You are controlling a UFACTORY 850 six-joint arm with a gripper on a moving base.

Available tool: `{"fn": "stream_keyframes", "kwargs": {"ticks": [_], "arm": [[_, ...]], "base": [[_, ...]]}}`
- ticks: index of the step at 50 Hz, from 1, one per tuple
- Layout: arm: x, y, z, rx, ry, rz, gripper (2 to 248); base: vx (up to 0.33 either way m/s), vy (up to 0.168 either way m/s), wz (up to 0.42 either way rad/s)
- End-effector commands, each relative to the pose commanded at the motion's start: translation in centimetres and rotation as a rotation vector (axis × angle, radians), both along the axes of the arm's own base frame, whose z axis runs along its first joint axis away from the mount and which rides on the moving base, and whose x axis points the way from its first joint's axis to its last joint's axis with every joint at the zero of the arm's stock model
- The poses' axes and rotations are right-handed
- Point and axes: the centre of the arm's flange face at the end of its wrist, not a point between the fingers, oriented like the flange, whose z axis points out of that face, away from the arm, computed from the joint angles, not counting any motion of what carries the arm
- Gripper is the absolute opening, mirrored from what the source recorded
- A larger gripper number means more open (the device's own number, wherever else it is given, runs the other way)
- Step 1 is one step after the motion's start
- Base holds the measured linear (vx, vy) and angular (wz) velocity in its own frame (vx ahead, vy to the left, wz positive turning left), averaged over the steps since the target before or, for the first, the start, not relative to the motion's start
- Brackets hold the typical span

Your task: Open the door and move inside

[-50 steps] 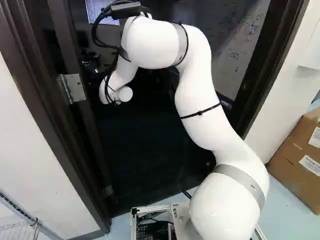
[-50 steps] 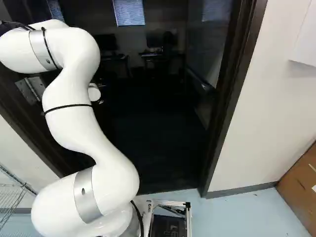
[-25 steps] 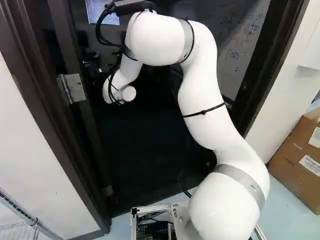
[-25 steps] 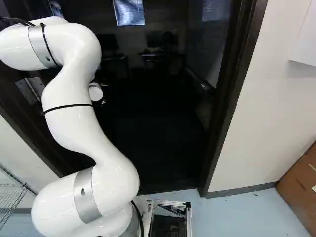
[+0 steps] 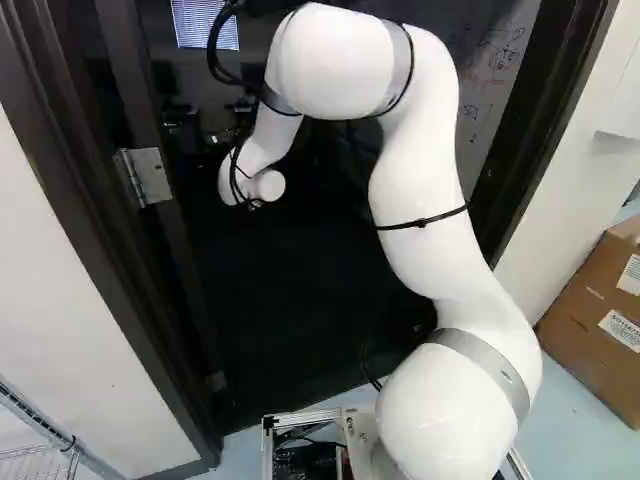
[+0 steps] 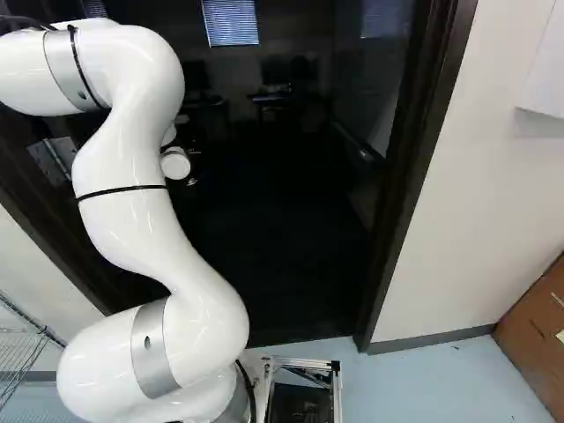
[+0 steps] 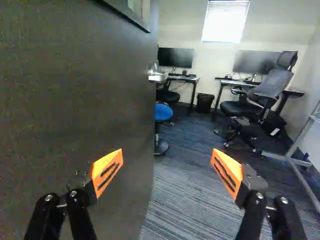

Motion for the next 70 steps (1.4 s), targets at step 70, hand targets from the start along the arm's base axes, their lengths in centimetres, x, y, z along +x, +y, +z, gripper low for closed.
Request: {"fn": "stream_keyframes", "kwargs": {"ticks": [70], "arm": [[-7.4, -11.8, 1.4, -0.027, 0.063, -0.131, 247]], "base": [[0.0, 0.0, 0.0]]}}
